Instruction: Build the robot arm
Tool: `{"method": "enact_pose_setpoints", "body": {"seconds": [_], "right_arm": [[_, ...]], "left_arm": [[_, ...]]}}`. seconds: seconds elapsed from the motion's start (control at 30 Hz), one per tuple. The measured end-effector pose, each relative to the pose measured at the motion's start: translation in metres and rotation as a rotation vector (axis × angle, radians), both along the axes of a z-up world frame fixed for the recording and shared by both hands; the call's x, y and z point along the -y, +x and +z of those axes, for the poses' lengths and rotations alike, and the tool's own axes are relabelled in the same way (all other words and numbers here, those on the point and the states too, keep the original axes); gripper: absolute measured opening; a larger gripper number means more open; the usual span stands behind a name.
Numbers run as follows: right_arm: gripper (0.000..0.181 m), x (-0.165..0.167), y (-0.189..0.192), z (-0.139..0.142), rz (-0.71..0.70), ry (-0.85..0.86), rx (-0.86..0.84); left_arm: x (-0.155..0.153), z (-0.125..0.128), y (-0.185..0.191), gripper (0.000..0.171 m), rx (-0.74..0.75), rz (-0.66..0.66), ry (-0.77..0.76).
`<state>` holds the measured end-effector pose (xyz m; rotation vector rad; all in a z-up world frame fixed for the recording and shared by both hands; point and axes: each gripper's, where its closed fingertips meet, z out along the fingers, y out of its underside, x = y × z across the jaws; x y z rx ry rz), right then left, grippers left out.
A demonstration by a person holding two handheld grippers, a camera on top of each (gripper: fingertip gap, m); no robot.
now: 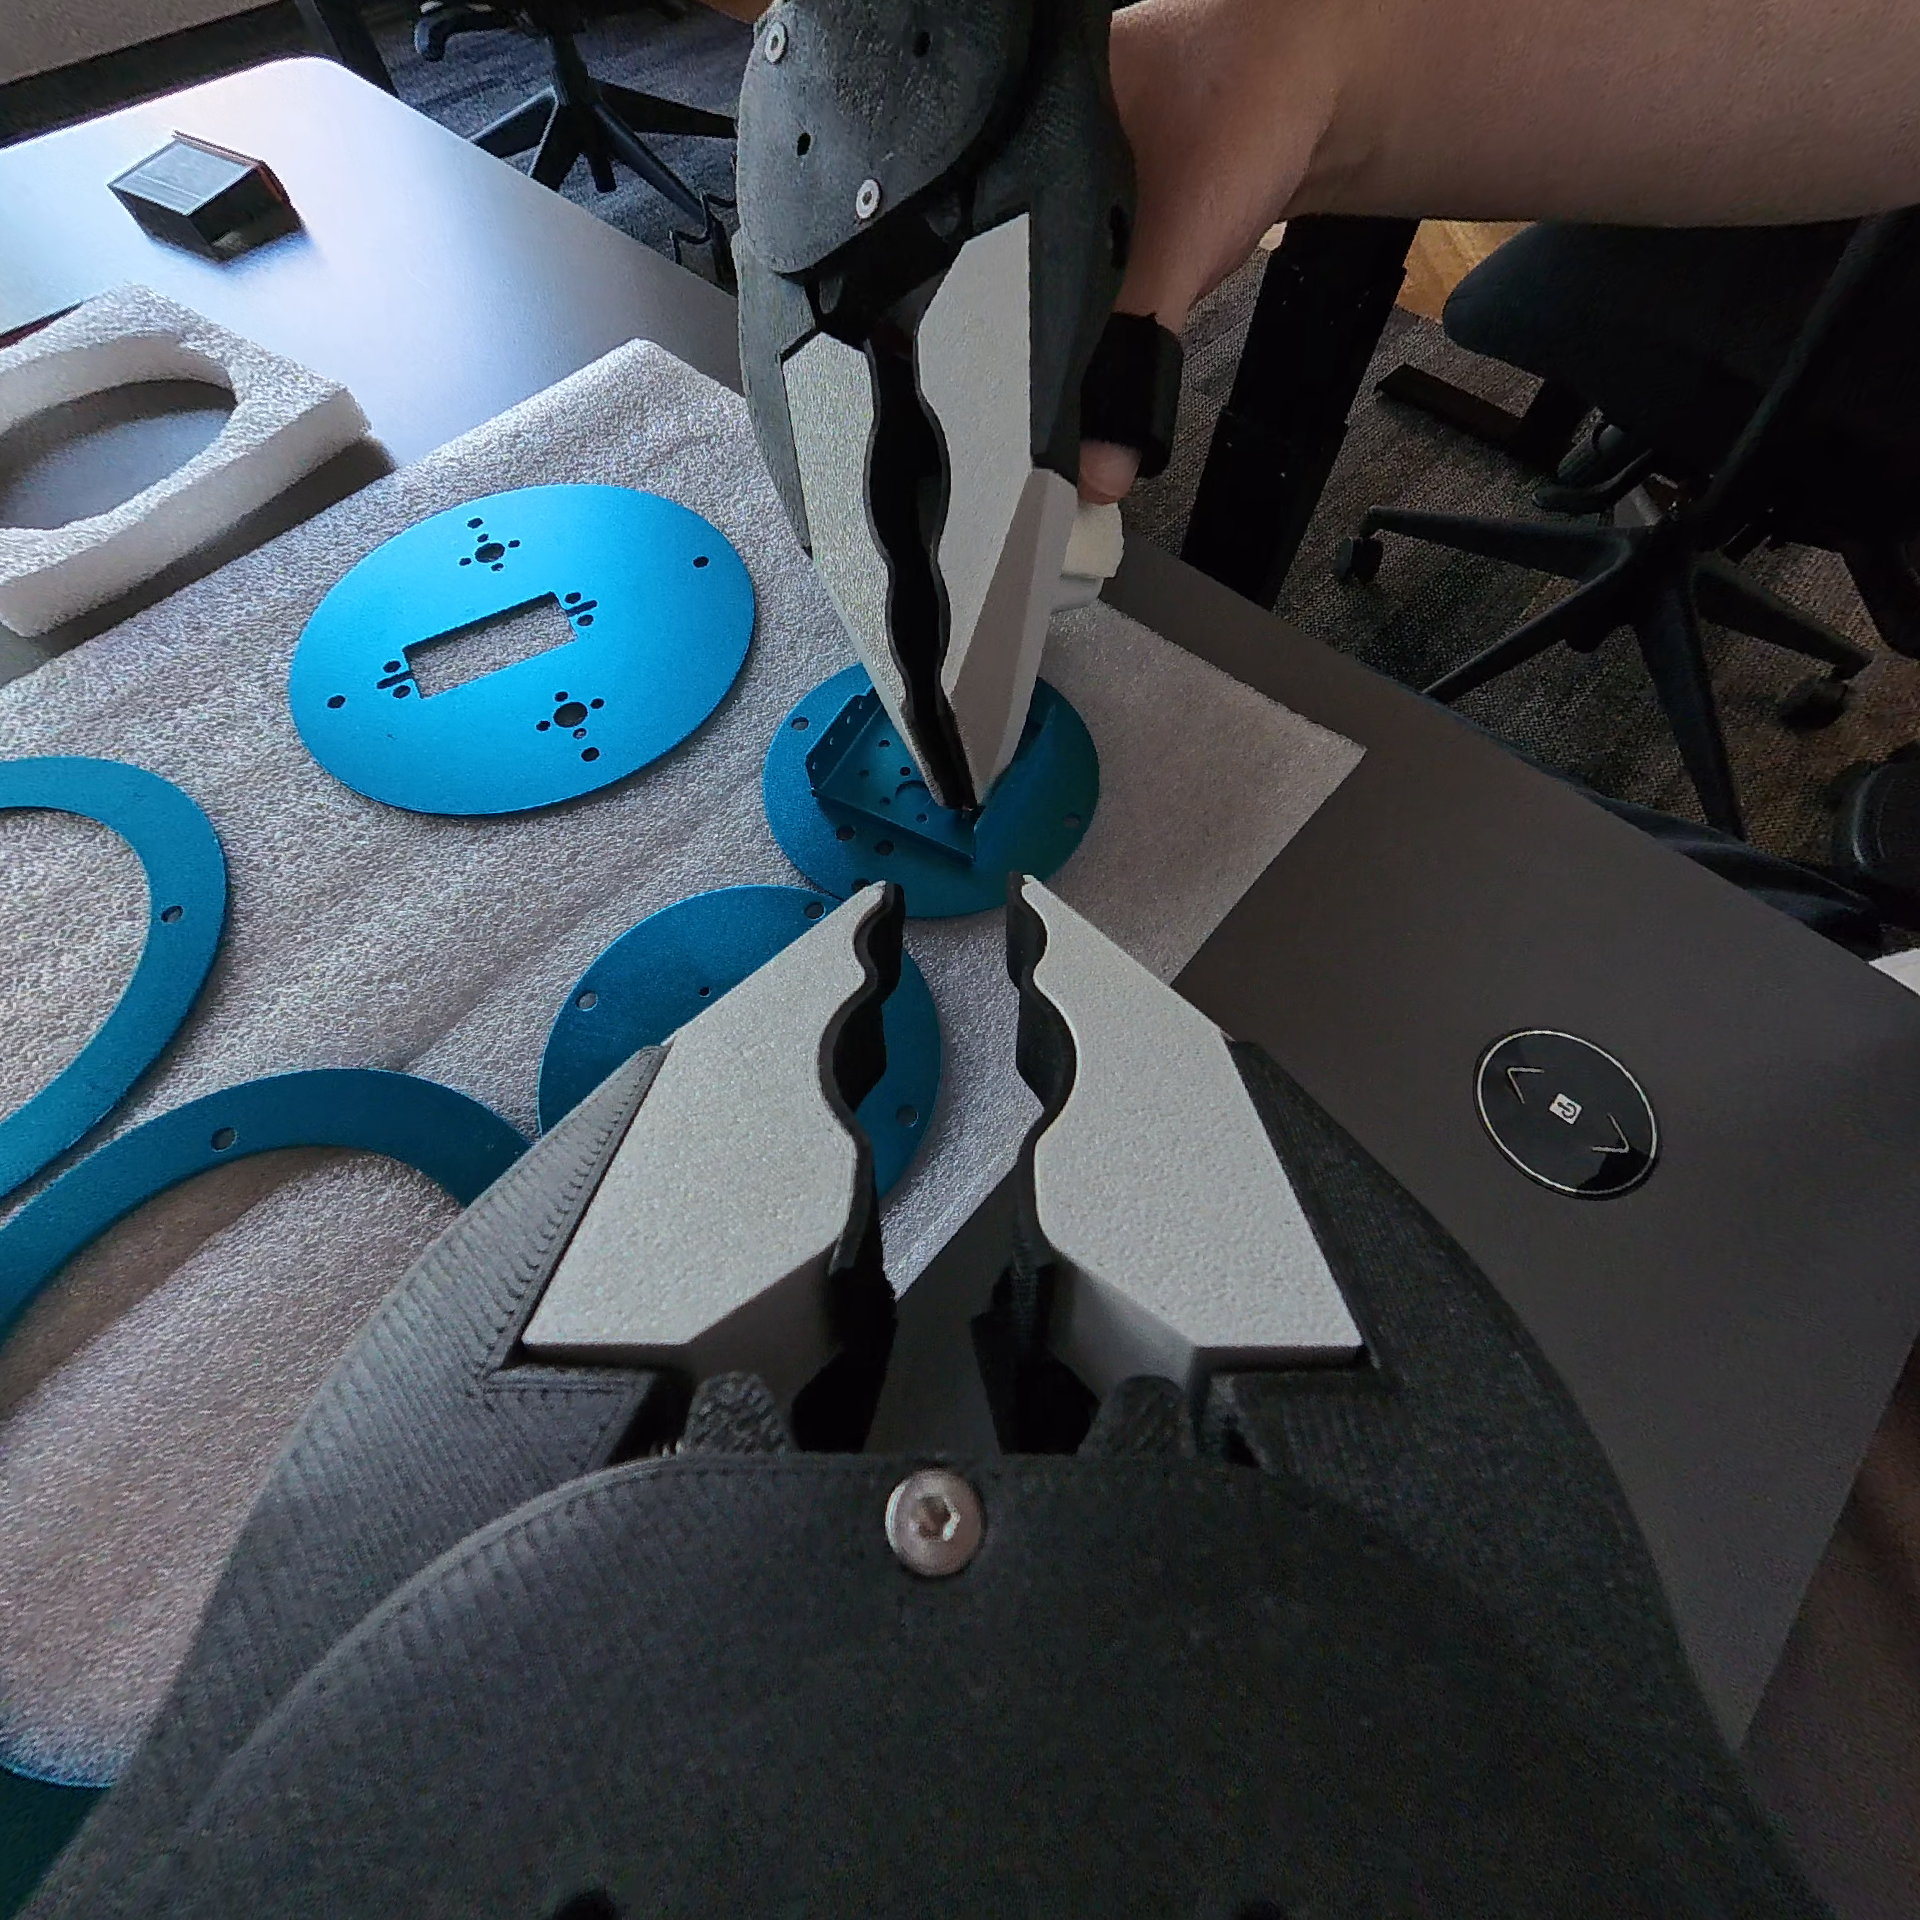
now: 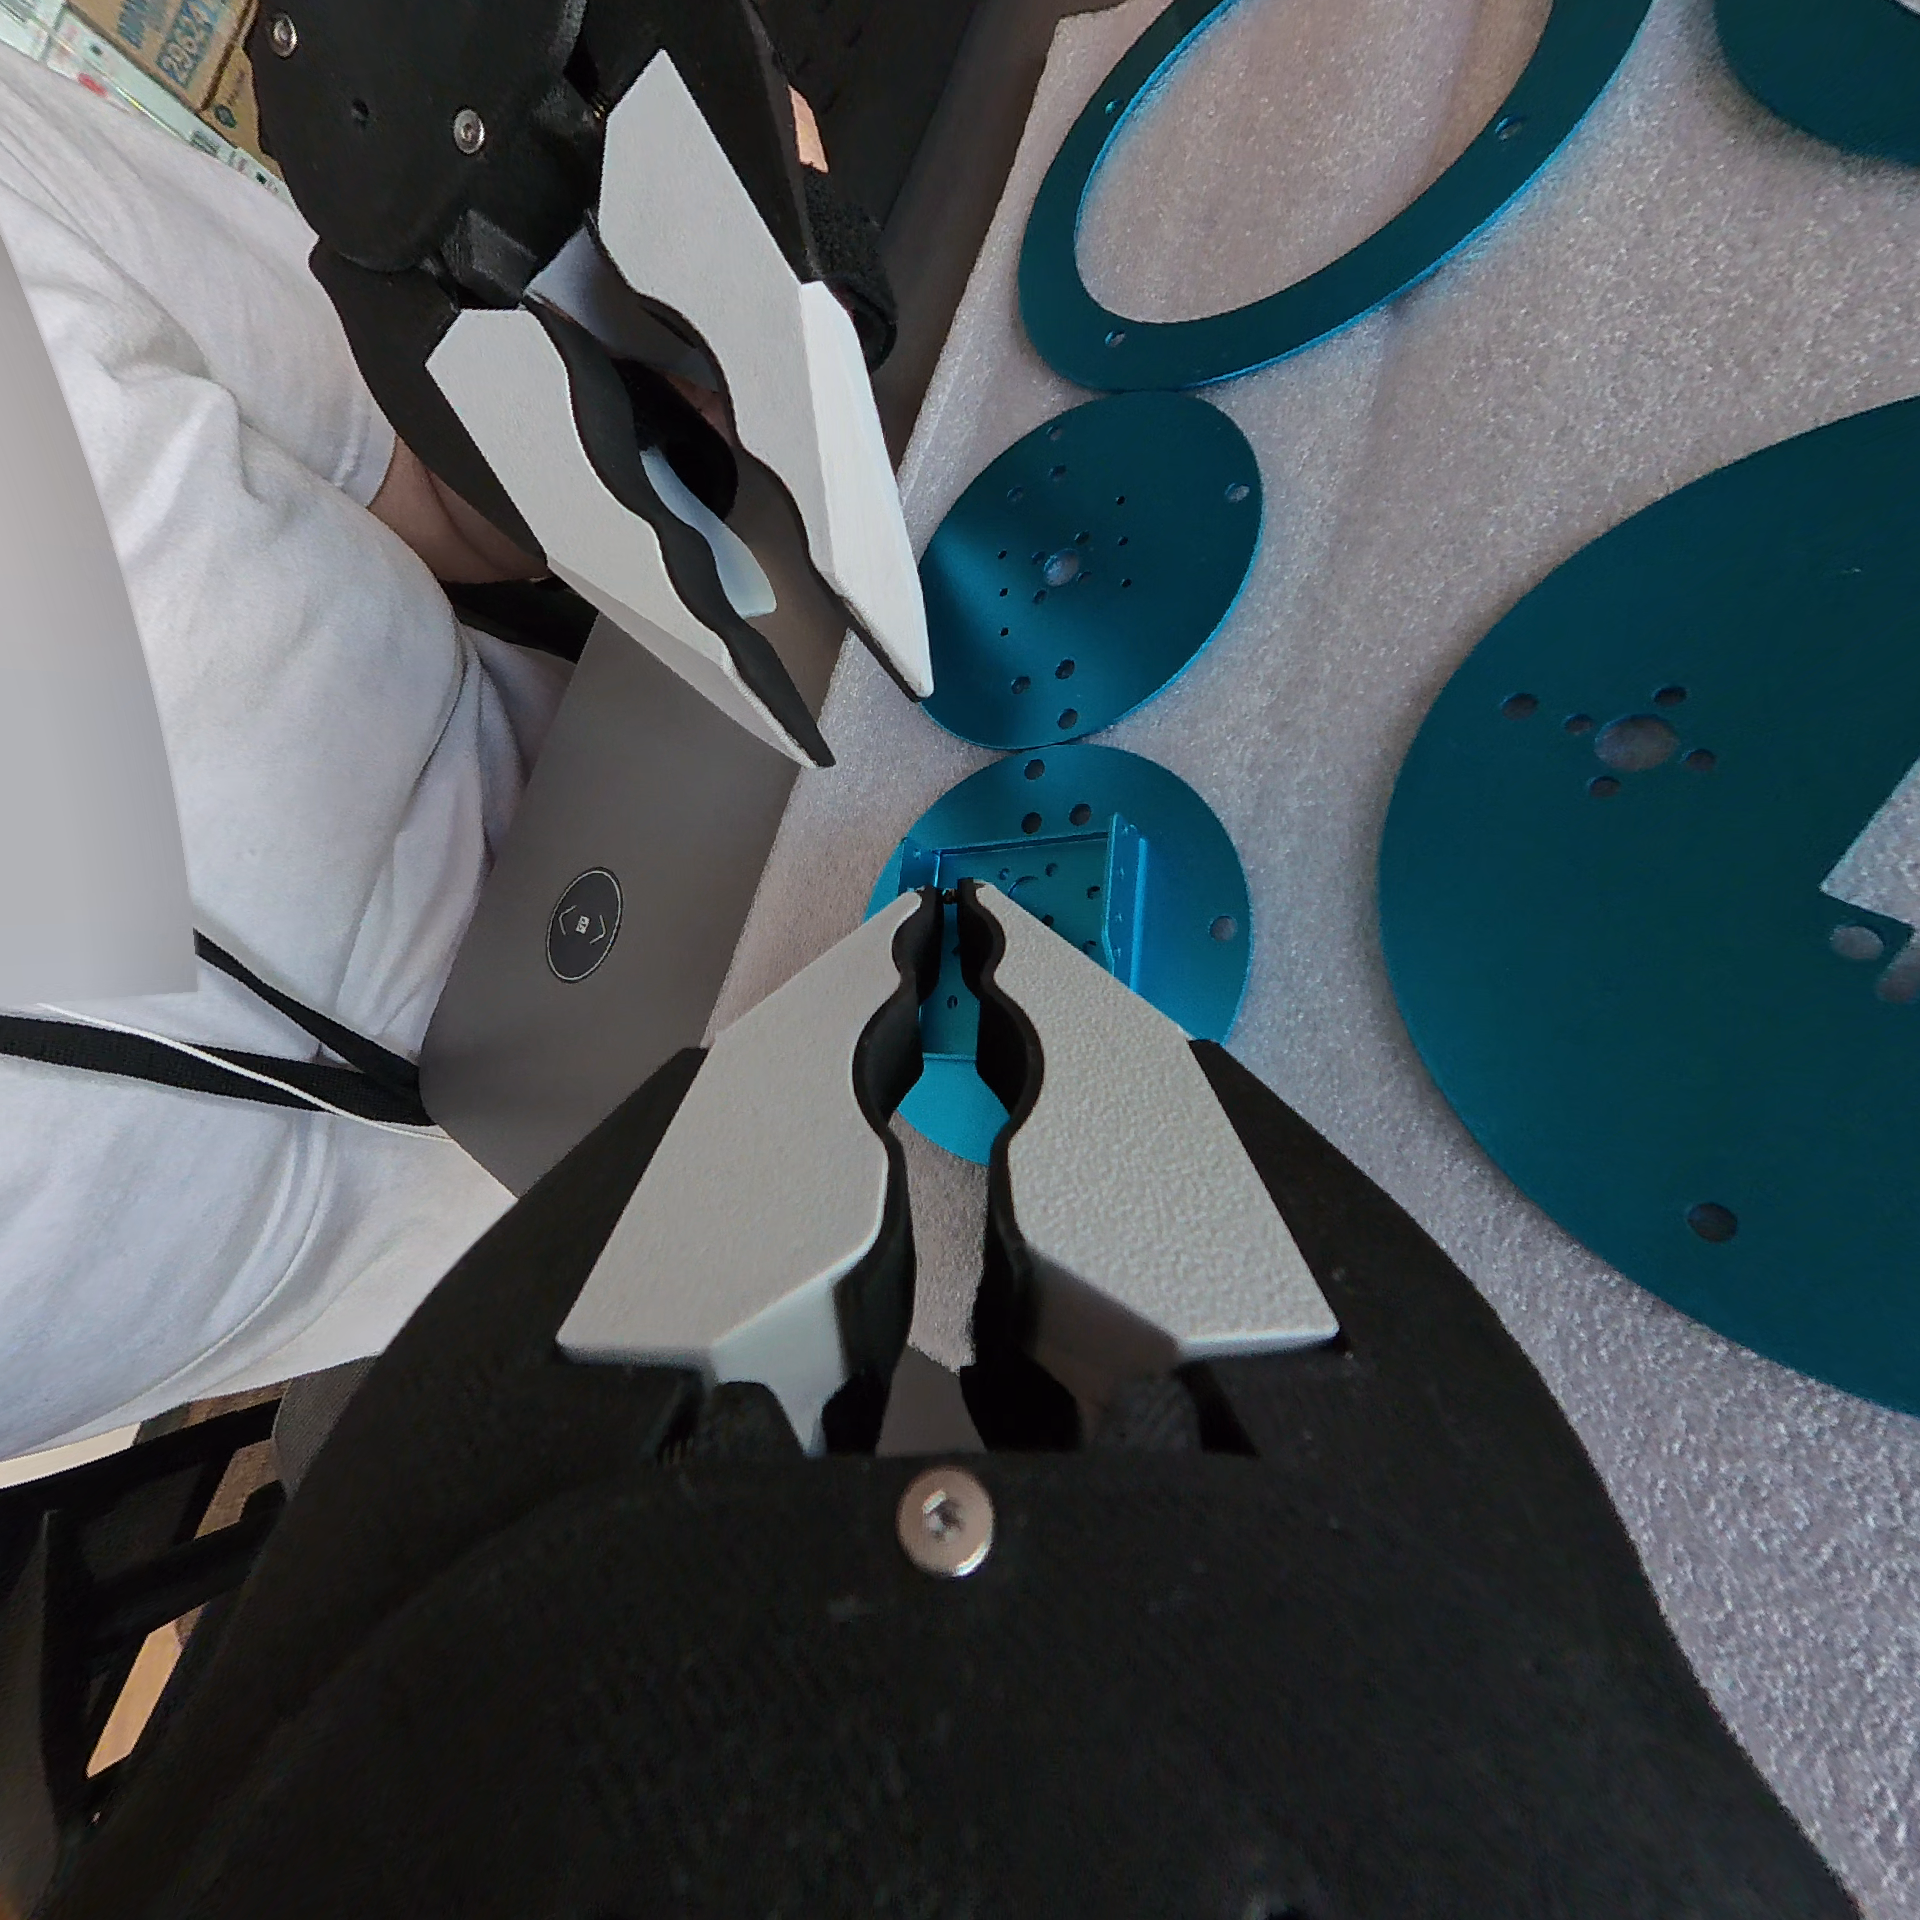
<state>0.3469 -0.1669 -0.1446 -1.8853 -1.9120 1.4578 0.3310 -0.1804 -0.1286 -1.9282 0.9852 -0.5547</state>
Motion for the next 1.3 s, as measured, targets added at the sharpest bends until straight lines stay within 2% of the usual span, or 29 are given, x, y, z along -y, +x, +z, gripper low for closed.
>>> {"method": "enact_pose_setpoints", "body": {"seconds": [0.23,0.43,0.67,0.9,1.3], "right_arm": [[0.003,-0.004,-0.002,0.008,-0.019,0.0,-0.04],[0.001,-0.011,-0.003,0.017,-0.048,0.097,-0.112],[0.004,-0.01,-0.005,0.017,-0.016,0.259,-0.136],[0.009,-0.005,-0.005,0.005,0.051,0.337,-0.099],[0.01,-0.002,-0.005,0.002,0.102,0.354,-0.087]], "left_arm": [[0.0,0.0,0.0,0.018,0.002,0.002,-0.001],[-0.001,0.0,0.0,0.018,0.003,0.004,-0.004],[-0.001,0.0,-0.001,0.019,0.003,0.008,-0.002],[-0.001,0.001,-0.001,0.019,0.01,0.012,0.001],[-0.001,0.0,-0.001,0.019,0.011,0.008,-0.009]]}}
